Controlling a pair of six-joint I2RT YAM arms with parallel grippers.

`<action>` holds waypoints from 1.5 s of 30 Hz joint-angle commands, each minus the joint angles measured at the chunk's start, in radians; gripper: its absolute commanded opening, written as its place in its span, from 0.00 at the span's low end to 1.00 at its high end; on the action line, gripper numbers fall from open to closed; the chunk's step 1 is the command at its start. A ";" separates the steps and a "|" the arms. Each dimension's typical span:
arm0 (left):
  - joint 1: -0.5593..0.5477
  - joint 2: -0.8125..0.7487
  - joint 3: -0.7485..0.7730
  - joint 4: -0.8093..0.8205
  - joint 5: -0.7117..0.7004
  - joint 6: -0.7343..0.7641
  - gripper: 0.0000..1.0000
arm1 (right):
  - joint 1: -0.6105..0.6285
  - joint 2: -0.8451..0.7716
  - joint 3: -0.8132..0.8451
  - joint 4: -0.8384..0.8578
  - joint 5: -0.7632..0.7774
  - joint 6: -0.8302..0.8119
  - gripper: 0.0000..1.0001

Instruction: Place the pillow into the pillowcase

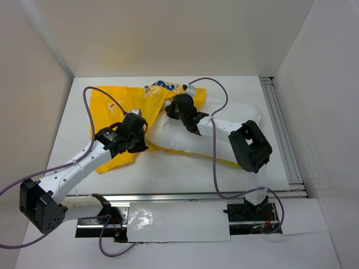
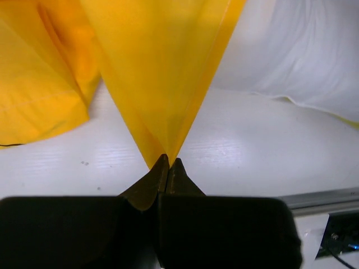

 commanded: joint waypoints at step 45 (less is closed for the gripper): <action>-0.001 0.865 0.608 -0.105 0.023 0.047 0.65 | -0.473 -0.172 -0.296 -0.290 -0.192 -0.351 1.00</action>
